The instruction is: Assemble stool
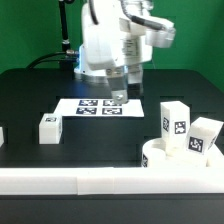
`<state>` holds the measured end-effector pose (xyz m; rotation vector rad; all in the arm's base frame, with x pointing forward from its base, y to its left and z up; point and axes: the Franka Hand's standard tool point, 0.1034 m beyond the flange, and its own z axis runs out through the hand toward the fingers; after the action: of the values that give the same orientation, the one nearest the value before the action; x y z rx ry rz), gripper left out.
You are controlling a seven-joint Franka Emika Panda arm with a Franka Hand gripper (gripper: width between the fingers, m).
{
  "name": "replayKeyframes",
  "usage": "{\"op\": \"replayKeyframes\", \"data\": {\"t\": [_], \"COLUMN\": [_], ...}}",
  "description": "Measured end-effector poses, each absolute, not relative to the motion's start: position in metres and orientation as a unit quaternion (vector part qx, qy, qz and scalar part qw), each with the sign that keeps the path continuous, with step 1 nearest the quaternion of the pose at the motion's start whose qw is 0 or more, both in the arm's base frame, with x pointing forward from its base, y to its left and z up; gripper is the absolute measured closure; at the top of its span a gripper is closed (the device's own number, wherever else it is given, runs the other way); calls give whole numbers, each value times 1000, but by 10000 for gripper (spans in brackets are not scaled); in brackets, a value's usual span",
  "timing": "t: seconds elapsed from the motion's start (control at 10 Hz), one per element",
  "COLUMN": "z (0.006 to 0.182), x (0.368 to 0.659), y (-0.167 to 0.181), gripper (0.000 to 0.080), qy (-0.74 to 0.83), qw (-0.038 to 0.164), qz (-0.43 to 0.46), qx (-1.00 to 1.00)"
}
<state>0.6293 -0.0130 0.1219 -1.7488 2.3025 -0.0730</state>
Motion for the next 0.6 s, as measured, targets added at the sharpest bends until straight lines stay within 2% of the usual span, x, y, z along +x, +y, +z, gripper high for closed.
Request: {"op": "replayKeyframes", "data": {"t": [0.3, 0.6], "z": [120, 117], "x": [624, 620], "y": [-79, -85], "gripper": [151, 151], "qy": [738, 727], "qw": [108, 102], "qz": [-61, -71], "qx": [-664, -676]}}
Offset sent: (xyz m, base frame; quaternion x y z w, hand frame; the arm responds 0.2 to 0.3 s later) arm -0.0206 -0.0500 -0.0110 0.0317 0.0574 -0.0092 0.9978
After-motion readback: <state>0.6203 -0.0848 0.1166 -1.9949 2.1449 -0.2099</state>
